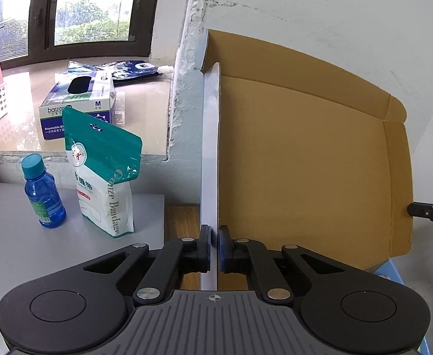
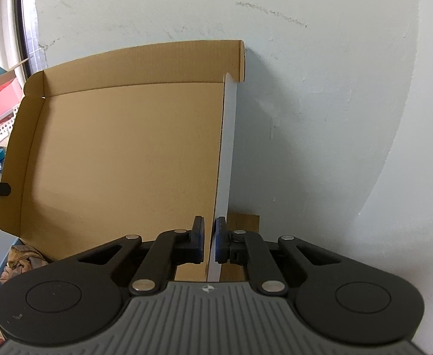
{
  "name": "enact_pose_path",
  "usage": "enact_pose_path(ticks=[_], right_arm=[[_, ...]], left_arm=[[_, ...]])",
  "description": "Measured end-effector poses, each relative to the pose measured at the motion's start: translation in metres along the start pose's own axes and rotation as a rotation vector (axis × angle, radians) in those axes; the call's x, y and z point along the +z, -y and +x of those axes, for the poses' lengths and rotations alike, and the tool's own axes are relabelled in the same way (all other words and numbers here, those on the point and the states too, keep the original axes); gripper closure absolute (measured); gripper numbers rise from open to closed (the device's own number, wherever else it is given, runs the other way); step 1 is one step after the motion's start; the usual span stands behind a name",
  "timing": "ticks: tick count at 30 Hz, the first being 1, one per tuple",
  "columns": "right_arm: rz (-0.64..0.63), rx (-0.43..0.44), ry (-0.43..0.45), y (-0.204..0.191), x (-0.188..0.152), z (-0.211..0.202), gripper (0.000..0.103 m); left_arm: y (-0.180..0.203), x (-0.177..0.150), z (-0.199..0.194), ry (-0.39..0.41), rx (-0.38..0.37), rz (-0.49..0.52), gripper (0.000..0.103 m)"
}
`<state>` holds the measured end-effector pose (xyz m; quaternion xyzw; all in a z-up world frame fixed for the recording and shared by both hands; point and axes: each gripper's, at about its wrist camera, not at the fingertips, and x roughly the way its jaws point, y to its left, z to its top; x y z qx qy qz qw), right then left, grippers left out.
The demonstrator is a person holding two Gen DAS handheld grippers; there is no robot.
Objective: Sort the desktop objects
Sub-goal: 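Fold the lid down over the blue box with both grippers and release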
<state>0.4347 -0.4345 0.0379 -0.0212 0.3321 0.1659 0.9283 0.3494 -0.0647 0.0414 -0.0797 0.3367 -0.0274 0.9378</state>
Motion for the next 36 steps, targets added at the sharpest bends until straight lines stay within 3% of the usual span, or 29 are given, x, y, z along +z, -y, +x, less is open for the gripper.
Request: enact_pose_path(ticks=[16,33,36], right_arm=[[0.009,0.016,0.056,-0.005,-0.033,-0.038,0.094],[0.031,0.012,0.070,-0.016,-0.081,-0.073,0.094],[0.041,0.011,0.066,-0.017,-0.089,-0.077,0.094]], left_arm=[[0.003,-0.026,-0.038,0.021,-0.025,-0.009,0.095],[0.011,-0.051,-0.119,0.164,0.034,0.010,0.095],[0.010,-0.054,-0.127,0.163,0.017,0.003,0.095]])
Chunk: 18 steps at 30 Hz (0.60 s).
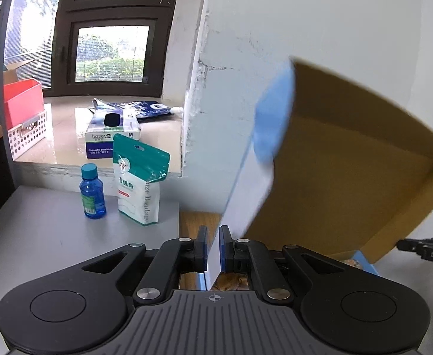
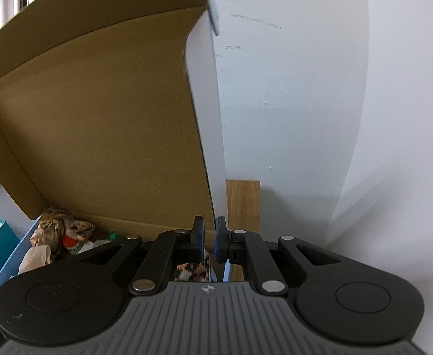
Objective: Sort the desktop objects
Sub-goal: 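Fold the lid down over the blue box with both grippers and release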
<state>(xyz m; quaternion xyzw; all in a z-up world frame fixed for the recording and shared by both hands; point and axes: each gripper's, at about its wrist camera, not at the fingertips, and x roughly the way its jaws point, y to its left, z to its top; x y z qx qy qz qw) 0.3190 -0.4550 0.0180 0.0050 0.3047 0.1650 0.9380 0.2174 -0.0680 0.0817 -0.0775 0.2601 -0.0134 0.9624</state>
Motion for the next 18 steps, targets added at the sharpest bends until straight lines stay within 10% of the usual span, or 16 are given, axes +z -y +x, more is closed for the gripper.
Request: enact_pose_path(ticks=[18], right_arm=[[0.041,-0.002,-0.003,-0.005,-0.048,-0.049,0.093]], left_arm=[[0.007,-0.048,-0.035,-0.044,-0.019,0.008,0.095]])
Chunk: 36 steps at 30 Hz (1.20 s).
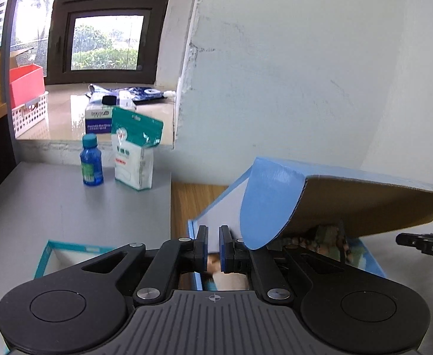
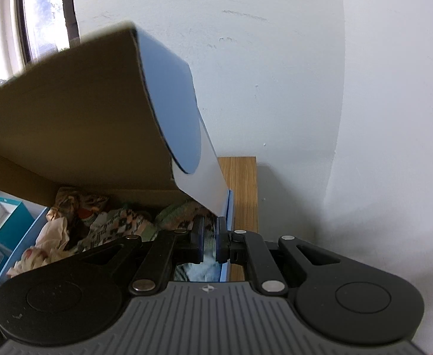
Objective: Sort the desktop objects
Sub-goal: 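Fold the lid down over the blue box with both grippers and release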
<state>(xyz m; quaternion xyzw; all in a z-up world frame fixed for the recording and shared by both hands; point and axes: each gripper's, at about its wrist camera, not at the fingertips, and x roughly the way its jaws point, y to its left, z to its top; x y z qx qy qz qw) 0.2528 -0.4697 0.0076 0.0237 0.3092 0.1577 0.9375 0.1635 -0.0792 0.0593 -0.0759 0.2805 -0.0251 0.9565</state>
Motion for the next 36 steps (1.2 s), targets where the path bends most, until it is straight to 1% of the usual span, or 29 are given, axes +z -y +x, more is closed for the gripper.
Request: enact_pose_path(ticks=[5,8,11,15,17,19,22,27,31,33,36], right_arm=[[-0.009,-0.001,-0.003,-0.010,-0.020,-0.015,0.093],[-0.014,0.006,-0.006,-0.015,-0.030,-0.028,0.093],[-0.018,0.014,-0.006,-0.020,-0.036,-0.042,0.093],[-0.022,0.029,-0.007,-0.027,-0.044,-0.057,0.092],[-0.016,0.039,-0.006,-0.027,-0.045,-0.068,0.090],[-0.006,0.054,-0.008,-0.029,-0.048,-0.076,0.080],[-0.004,0.079,-0.014,-0.034,-0.050,-0.089,0.079],[-0.038,0.120,-0.027,-0.048,-0.050,-0.108,0.079],[-0.079,0.148,-0.029,-0.061,-0.047,-0.124,0.072],[-0.097,0.165,-0.034,-0.067,-0.045,-0.130,0.072],[-0.121,0.199,-0.043,-0.076,-0.043,-0.137,0.072]], left_arm=[[0.003,-0.017,-0.009,-0.011,0.007,0.015,0.094],[0.002,-0.025,-0.014,-0.022,0.002,0.007,0.094],[0.001,-0.034,-0.018,-0.029,0.015,0.009,0.094],[0.001,-0.046,-0.026,-0.013,0.022,0.021,0.092],[0.002,-0.051,-0.029,-0.006,0.030,0.030,0.087],[0.003,-0.056,-0.032,-0.006,0.030,0.032,0.085],[0.003,-0.062,-0.036,-0.011,0.029,0.035,0.083],[0.007,-0.068,-0.043,0.000,0.041,0.056,0.079],[0.014,-0.075,-0.051,0.024,0.047,0.087,0.073],[0.016,-0.079,-0.055,0.041,0.049,0.100,0.071],[0.019,-0.083,-0.057,0.040,0.046,0.109,0.070]])
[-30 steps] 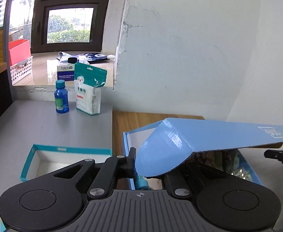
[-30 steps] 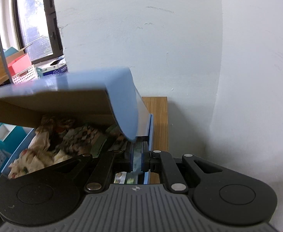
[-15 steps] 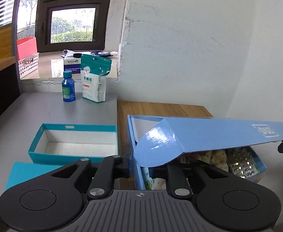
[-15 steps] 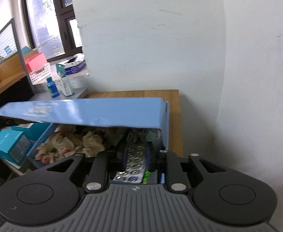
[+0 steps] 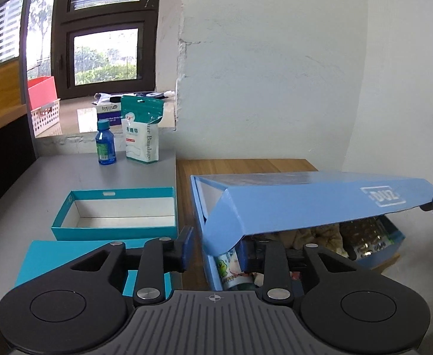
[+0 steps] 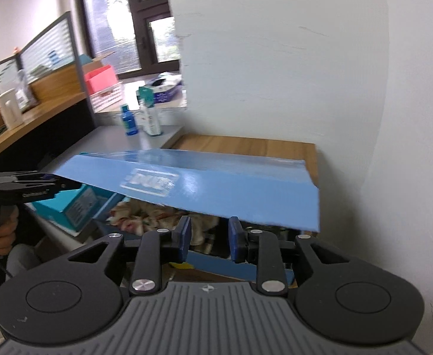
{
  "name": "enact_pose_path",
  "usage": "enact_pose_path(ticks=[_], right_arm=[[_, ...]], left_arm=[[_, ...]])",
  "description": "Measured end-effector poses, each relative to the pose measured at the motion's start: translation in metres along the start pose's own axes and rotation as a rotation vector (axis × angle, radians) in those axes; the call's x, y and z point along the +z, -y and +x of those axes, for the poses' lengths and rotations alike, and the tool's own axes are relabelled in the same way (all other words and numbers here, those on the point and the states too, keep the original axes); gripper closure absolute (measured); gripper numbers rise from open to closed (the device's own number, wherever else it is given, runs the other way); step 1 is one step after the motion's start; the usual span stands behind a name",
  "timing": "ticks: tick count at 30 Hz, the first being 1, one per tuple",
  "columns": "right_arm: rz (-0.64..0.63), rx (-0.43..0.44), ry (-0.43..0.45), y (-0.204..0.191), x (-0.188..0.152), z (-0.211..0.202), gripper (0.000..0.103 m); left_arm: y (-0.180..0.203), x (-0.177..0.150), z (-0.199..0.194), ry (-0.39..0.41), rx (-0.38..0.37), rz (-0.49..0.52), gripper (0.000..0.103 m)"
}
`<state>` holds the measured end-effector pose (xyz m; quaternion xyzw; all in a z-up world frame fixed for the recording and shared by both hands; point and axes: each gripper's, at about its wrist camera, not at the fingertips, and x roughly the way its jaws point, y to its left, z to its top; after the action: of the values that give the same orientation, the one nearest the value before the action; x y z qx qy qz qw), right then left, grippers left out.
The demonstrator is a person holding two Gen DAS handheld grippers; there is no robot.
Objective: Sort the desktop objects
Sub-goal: 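Fold the lid down over the blue box with both grippers and release, then press the closed lid flat with the right gripper and withdraw the left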
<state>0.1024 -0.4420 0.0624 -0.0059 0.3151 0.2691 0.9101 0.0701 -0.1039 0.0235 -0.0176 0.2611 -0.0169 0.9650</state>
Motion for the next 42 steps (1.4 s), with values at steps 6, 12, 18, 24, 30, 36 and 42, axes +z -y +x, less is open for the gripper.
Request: enact_pose_path(ticks=[6,12,18,24,30,36,42], right_arm=[[-0.032,0.045,0.002,-0.016,0.009,-0.001,0.072],[-0.017,0.027,0.023,-0.017,0.018,0.007,0.072],[-0.008,-0.016,0.029,-0.009,0.027,0.034,0.072],[-0.006,-0.029,0.006,-0.006,0.025,0.059,0.072],[-0.021,-0.015,-0.021,-0.012,0.024,0.080,0.072],[-0.059,0.007,-0.057,-0.024,0.030,0.104,0.072],[-0.103,0.028,-0.100,-0.044,0.032,0.128,0.072]], left_arm=[[-0.001,-0.008,-0.001,-0.012,-0.002,-0.008,0.070],[0.001,-0.020,-0.002,-0.025,-0.010,-0.010,0.070],[0.002,-0.032,-0.004,-0.045,-0.024,-0.009,0.070],[0.002,-0.043,-0.002,-0.053,-0.023,0.000,0.070],[0.006,-0.054,-0.002,-0.027,-0.030,0.014,0.070],[0.006,-0.060,0.002,-0.024,-0.058,0.013,0.070],[0.002,-0.061,0.003,-0.021,-0.089,0.002,0.070]])
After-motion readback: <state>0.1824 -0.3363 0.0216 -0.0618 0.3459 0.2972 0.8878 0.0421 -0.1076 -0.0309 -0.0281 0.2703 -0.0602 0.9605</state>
